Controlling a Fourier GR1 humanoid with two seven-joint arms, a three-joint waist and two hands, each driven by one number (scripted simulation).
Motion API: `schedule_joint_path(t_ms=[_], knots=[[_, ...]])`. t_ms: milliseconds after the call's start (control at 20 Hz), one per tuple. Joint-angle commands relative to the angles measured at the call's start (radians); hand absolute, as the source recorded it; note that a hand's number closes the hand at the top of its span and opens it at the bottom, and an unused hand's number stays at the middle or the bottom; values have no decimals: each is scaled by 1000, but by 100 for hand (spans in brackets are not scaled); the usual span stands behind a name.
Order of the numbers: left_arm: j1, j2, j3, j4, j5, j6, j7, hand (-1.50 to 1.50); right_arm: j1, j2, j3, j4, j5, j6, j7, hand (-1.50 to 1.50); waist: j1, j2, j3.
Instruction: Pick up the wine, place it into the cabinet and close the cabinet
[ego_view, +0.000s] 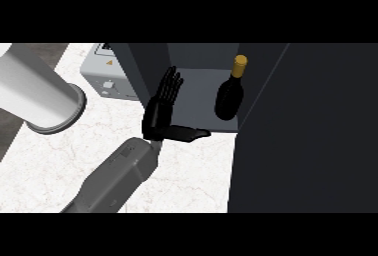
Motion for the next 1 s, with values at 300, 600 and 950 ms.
schedule_joint_path(t_ms=[300,600,950], knots=[[349,248,-70,-714,-87,179,175,-150,3,14,43,7,19,9,-13,-150,-17,7,2],[485,330,-68,-1010,-131,254,300,-150,16,-15,54,-31,18,37,13,150,-24,8,2],[624,398,-23,-1089,-170,282,247,-150,31,-149,155,-55,-15,226,63,150,-19,8,1]])
